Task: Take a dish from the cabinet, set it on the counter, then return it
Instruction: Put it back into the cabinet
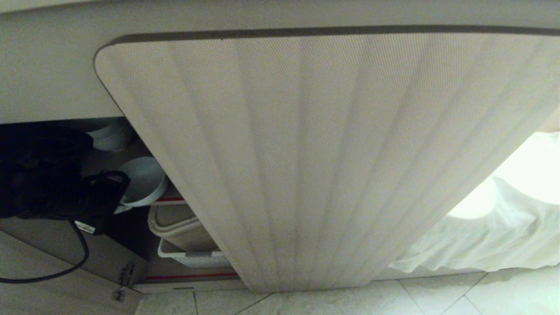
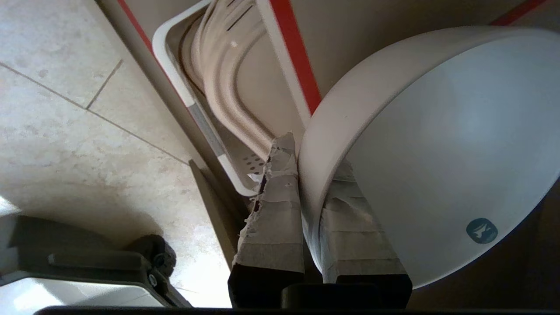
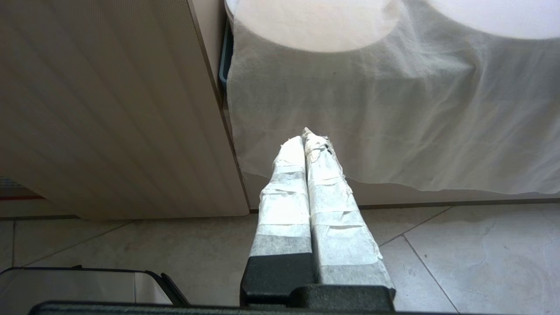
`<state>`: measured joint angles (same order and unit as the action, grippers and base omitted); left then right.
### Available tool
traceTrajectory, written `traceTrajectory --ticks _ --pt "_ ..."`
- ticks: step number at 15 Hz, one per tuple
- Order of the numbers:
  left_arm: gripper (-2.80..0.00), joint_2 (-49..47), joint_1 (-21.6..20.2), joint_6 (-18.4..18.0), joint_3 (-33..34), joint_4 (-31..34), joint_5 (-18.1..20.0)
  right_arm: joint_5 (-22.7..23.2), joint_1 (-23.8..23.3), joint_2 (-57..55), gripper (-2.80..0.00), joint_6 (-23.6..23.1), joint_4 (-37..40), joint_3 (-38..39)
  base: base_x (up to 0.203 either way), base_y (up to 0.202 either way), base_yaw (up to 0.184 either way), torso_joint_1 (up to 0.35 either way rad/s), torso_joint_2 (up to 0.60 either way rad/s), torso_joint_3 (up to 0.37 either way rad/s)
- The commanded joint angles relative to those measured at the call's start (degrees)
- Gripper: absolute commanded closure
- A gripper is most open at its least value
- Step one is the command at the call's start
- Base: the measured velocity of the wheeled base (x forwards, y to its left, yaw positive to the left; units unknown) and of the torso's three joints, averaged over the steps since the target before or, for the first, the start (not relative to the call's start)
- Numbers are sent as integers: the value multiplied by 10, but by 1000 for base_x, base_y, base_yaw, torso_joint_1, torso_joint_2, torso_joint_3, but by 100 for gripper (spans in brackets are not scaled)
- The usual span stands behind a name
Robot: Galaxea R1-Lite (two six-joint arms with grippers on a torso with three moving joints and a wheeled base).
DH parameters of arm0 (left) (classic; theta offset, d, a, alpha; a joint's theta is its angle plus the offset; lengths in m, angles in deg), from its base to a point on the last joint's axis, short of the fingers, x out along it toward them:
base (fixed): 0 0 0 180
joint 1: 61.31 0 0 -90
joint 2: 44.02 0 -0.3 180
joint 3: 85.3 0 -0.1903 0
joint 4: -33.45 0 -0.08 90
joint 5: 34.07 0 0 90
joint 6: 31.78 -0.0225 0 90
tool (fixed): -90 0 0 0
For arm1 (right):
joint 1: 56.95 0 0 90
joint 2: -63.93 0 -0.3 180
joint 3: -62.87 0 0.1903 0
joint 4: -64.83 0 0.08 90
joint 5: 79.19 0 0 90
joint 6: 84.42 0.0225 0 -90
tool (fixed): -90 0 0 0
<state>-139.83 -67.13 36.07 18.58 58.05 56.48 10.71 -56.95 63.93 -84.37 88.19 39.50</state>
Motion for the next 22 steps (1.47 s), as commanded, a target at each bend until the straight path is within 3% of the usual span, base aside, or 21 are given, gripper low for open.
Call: traceTrajectory --ticks 1,7,11,22 --pt "0 -5 -3 4 -6 -1 0 0 0 0 0 0 0 0 0 0 0 0 0 0" --pt "0 -25 -4 4 -31 3 0 0 0 0 0 0 0 0 0 0 0 0 0 0" --pt "0 -44 -8 9 -63 41 -1 0 0 0 0 0 0 0 0 0 0 0 0 0" --pt "0 -56 -17 10 -88 42 -2 0 0 0 0 0 0 0 0 0 0 0 0 0"
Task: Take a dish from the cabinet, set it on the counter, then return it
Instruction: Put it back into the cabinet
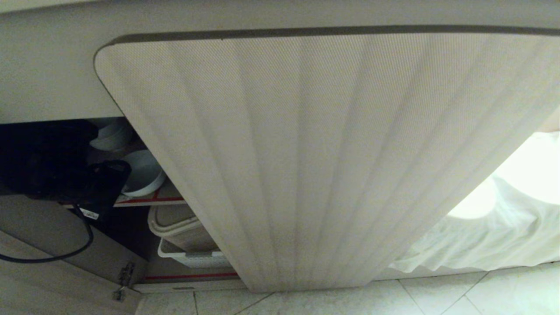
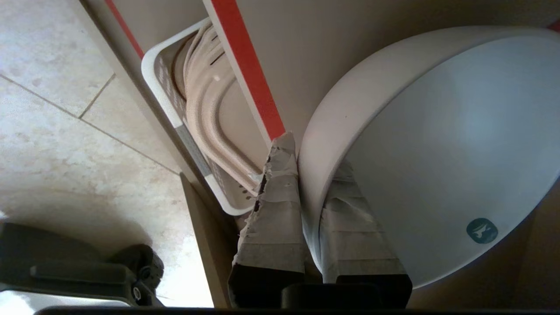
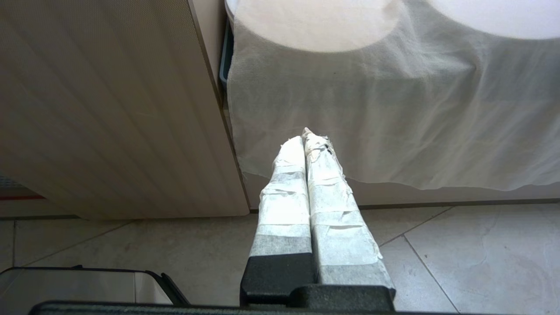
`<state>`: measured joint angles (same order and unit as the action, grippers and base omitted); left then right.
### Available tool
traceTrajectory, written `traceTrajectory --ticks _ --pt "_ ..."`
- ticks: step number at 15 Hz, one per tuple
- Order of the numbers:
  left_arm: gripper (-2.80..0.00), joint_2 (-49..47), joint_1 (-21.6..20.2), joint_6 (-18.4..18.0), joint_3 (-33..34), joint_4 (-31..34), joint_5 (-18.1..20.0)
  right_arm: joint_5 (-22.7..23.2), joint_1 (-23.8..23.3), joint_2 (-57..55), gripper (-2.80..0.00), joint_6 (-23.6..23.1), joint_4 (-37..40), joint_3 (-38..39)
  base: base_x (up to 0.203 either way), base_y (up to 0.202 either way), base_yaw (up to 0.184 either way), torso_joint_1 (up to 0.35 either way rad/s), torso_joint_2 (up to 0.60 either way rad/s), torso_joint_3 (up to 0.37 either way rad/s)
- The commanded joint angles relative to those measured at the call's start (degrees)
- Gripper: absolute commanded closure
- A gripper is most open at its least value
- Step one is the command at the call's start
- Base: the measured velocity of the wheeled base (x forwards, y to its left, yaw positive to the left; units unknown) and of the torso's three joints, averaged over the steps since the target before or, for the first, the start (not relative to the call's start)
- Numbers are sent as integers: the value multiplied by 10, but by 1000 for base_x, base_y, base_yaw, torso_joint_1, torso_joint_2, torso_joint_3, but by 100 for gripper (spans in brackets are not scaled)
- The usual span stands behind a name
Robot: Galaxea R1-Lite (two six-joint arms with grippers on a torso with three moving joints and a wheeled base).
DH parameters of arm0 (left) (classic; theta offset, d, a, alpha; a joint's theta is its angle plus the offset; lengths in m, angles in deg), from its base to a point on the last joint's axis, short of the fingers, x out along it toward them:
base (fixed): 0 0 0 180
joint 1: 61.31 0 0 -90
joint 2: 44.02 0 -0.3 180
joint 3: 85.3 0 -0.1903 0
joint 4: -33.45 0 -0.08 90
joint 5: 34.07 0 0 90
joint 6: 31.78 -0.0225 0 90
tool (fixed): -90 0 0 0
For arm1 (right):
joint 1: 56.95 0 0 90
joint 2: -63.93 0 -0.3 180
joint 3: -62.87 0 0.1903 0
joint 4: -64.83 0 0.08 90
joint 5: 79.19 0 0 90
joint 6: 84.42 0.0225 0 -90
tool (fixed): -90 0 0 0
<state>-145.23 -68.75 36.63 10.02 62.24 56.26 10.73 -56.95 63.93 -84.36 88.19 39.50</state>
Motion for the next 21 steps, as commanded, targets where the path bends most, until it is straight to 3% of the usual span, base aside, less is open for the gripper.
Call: traceTrajectory --ticks 1,10,11,12,21 --pt "0 -3 -1 4 -6 0 0 0 0 0 0 0 0 0 0 0 0 0 0 0" --pt "0 -6 -1 4 -5 0 1 0 0 0 0 0 0 0 0 0 0 0 0 0" --pt "-30 -7 -1 4 -5 0 0 0 1 0 0 0 0 0 0 0 0 0 0 0" --pt "-280 -7 -1 4 -6 -1 0 0 0 0 0 0 0 0 0 0 0 0 0 0" --pt "-280 -16 -14 5 -31 -3 -4 0 0 0 0 0 0 0 0 0 0 0 0 0"
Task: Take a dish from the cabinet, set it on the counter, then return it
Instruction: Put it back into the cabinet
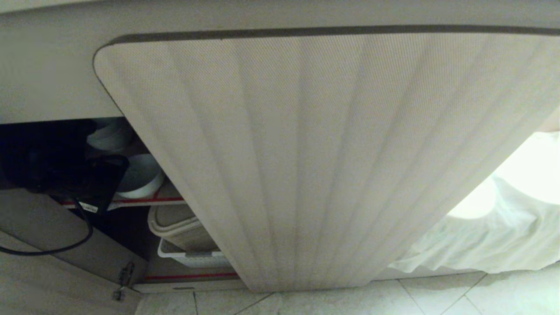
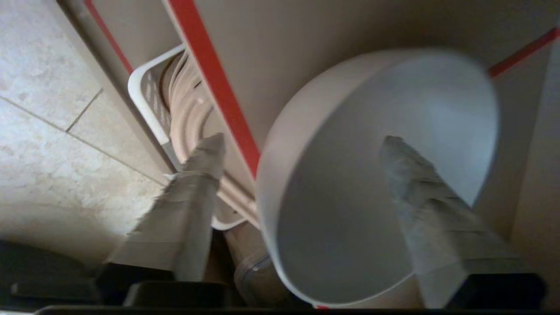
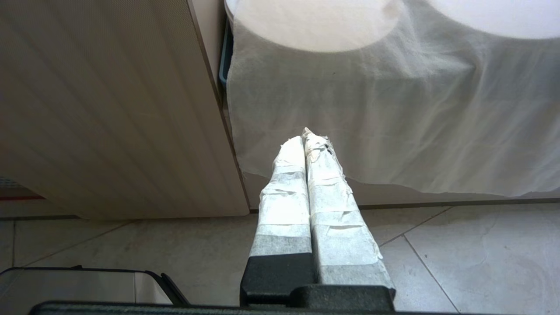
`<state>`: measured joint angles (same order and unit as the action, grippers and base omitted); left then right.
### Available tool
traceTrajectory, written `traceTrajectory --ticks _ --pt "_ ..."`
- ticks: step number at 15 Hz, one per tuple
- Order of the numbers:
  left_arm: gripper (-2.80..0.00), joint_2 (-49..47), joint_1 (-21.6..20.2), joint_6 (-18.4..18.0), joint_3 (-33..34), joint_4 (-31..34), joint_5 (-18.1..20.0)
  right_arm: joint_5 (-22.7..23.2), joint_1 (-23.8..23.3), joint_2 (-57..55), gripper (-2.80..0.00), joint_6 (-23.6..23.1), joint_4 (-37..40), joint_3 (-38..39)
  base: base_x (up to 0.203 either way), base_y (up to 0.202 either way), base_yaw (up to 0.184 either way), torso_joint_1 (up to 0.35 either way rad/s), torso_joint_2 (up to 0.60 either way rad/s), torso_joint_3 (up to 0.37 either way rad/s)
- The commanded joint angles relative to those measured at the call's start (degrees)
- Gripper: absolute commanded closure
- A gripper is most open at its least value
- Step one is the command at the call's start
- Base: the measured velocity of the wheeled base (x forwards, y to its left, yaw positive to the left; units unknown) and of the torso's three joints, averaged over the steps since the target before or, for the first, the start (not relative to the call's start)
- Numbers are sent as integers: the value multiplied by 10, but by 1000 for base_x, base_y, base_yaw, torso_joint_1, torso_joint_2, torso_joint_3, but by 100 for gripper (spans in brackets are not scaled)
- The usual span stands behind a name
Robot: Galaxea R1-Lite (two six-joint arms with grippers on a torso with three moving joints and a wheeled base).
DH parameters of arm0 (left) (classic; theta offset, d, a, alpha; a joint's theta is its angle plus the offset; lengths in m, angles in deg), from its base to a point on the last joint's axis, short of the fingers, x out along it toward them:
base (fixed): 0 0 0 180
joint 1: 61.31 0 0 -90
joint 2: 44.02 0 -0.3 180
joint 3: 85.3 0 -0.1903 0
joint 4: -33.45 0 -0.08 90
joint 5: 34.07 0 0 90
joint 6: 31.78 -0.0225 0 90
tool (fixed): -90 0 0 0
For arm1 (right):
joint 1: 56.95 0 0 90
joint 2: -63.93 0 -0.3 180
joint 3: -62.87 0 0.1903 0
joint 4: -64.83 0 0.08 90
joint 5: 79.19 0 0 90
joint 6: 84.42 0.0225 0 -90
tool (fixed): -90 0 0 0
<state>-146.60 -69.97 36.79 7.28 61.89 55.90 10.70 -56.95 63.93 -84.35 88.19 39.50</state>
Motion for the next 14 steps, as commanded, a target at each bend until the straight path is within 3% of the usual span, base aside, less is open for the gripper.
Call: traceTrajectory --ticks 1,14 --pt "-280 -2 -2 4 -5 0 -1 0 0 0 0 0 0 0 0 0 0 0 0 0" --pt "-280 5 -6 0 5 0 -5 0 0 0 0 0 0 0 0 0 0 0 0 0"
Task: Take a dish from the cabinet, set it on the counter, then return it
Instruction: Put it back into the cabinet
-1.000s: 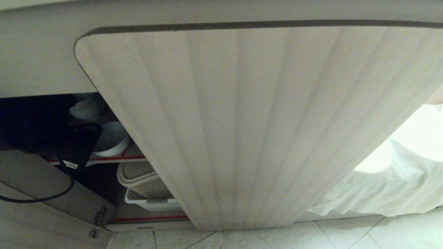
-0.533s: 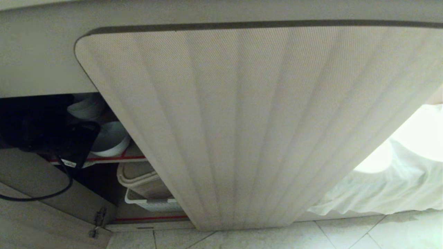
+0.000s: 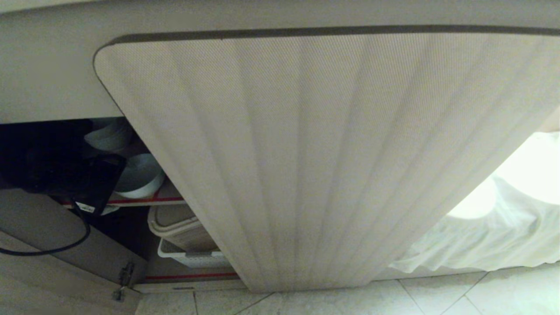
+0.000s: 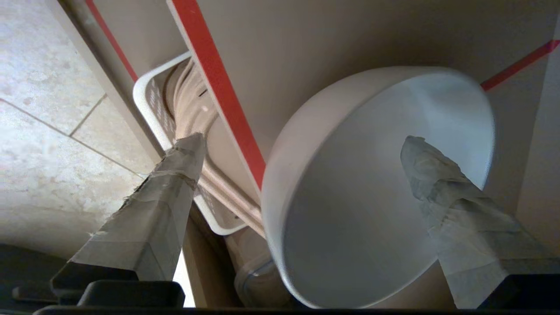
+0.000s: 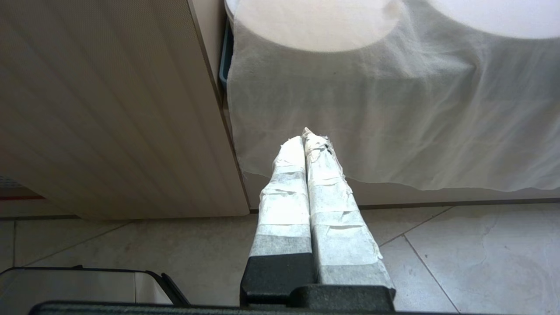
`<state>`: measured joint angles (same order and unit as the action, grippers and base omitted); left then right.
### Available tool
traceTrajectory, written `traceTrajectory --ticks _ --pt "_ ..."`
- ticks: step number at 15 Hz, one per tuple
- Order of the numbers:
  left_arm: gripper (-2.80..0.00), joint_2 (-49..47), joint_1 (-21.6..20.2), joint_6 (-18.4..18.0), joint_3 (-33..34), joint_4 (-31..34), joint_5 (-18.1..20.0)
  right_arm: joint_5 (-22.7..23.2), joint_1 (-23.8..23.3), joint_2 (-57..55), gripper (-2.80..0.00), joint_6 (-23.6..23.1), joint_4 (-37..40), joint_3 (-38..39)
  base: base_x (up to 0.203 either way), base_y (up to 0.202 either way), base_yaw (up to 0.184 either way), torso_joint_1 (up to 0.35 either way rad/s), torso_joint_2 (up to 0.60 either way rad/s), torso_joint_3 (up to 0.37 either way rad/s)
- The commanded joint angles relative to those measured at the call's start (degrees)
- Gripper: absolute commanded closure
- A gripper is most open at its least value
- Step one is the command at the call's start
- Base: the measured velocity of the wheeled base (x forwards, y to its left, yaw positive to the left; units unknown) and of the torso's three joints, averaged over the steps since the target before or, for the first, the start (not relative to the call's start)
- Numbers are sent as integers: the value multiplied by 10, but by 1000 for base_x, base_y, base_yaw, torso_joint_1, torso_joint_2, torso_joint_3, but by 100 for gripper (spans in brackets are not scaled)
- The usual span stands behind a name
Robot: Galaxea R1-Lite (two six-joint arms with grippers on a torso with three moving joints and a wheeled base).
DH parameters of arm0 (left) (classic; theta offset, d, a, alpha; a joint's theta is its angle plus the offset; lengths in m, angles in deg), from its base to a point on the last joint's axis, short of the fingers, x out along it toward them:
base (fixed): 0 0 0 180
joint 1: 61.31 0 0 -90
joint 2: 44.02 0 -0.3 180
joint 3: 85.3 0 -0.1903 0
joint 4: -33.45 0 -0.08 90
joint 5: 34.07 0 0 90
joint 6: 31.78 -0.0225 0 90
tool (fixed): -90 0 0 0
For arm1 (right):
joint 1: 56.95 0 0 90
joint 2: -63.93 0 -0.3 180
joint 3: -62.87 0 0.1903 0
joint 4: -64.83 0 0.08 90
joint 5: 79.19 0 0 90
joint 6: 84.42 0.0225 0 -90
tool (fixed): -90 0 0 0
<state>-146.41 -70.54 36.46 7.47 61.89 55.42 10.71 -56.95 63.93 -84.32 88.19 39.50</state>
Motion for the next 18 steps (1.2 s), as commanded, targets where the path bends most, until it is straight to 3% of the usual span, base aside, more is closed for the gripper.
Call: traceTrajectory --ticks 1,14,18 --pt "-280 8 -1 2 8 0 1 0 0 0 0 0 0 0 0 0 0 0 0 0" --pt "-280 65 -5 -89 113 -87 1 0 0 0 0 -1 0 0 0 0 0 0 0 0" --pt "-280 69 -4 -106 134 -150 -12 0 0 0 0 0 0 0 0 0 0 0 0 0"
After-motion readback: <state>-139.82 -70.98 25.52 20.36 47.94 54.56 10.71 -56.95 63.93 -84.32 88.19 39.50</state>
